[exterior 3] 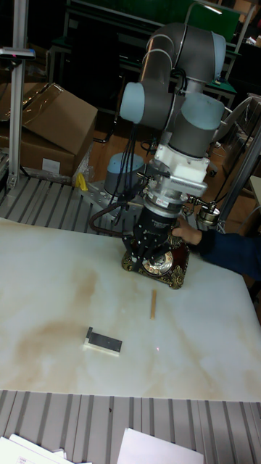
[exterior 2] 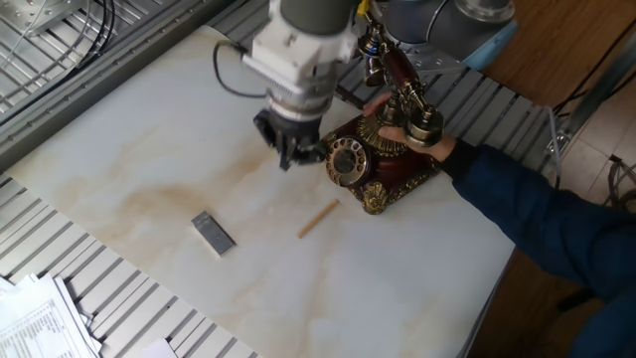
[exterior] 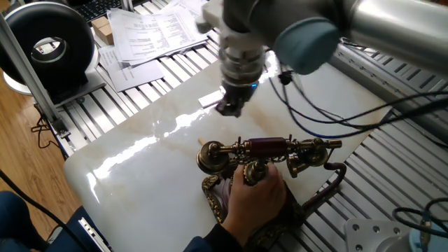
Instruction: Dial a number on an old rotary phone
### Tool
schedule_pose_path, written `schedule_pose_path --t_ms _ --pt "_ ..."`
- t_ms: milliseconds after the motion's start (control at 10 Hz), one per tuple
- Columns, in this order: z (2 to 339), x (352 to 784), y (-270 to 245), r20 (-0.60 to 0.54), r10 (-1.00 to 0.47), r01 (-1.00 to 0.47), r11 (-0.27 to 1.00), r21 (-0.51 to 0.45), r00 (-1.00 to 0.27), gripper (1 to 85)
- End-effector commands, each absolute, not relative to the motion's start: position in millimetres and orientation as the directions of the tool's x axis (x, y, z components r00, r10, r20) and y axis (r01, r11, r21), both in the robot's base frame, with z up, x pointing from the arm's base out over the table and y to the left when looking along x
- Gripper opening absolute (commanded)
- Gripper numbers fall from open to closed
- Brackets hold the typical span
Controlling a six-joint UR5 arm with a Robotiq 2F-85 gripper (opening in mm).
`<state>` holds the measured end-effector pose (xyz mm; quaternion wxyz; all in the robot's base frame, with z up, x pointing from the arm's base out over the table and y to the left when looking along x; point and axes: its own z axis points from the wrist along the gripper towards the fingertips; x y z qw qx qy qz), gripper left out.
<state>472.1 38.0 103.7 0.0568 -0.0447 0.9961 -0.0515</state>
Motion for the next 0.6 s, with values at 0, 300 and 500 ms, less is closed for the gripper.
schedule_pose_path --t_ms 0,300,500 --pt "93.8 439.9 15.4 -0.131 -0.089 -0.082 0.995 -0.053 -0.987 2.0" --pt "90.1 429.6 27.1 -0.102 -0.001 -0.002 1.0 0.004 -0.995 2.0" --pt "86.4 428.2 26.3 -0.087 -0.003 -0.002 1.0 -0.018 -0.996 2.0"
